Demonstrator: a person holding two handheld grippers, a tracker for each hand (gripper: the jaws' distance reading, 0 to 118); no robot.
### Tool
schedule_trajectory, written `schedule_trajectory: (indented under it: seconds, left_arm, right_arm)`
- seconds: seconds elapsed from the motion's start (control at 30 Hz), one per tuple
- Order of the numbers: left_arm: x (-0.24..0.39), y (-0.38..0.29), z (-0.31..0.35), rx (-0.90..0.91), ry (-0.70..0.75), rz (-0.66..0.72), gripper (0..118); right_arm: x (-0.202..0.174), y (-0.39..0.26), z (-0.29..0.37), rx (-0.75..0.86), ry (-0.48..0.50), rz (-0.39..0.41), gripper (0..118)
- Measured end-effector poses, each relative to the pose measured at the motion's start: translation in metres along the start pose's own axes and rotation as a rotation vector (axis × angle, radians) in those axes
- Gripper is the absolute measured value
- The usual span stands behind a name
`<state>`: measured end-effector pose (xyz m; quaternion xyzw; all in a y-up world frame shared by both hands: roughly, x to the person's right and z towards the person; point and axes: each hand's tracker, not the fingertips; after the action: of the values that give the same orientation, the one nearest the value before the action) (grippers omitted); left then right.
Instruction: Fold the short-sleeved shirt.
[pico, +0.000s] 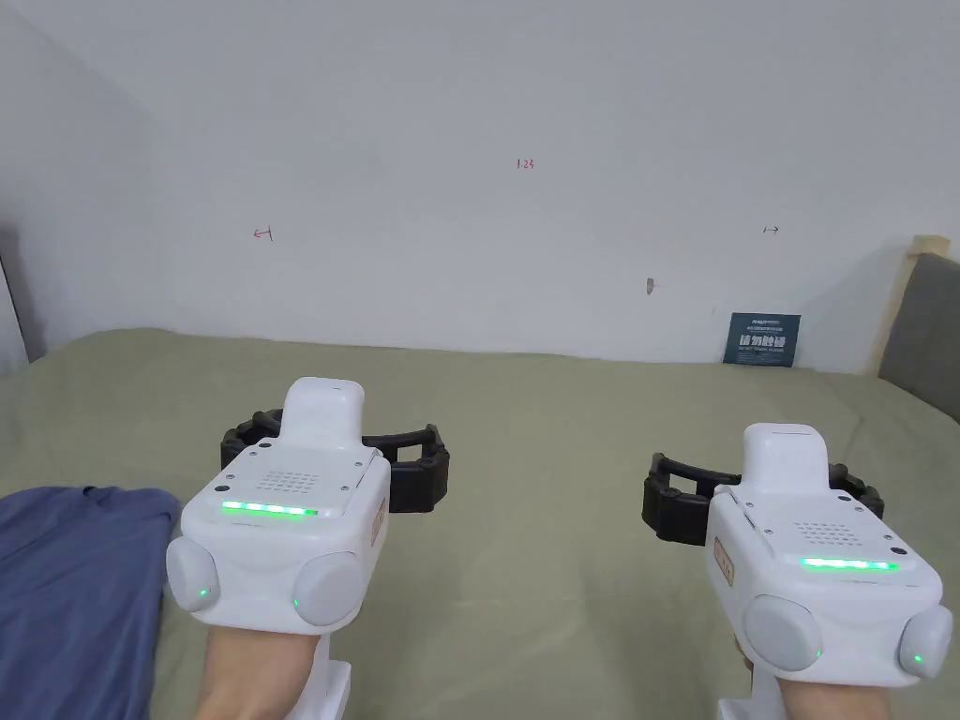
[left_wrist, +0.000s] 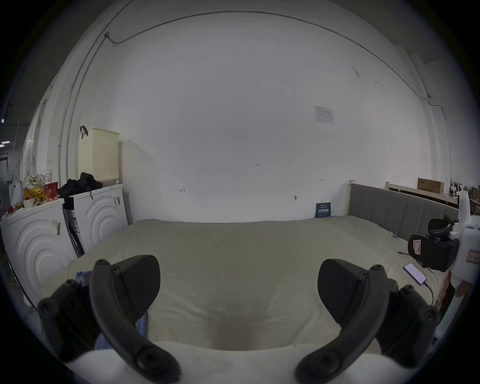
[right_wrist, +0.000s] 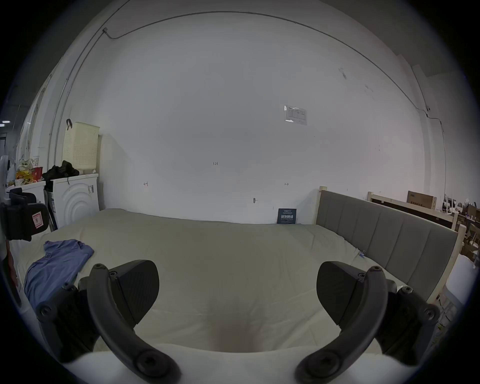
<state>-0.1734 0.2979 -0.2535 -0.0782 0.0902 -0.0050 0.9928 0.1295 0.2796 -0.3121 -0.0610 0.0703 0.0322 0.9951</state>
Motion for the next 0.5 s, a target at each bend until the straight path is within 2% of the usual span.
schedule_trajectory:
  seconds: [0.5]
  left_arm:
    - [-0.0013, -0.0006, 0.0004, 0.0, 0.001, 0.005, 118]
  right_arm:
    - [-0.0015, 0.0, 0.0013, 0.002, -0.002, 0.005, 118]
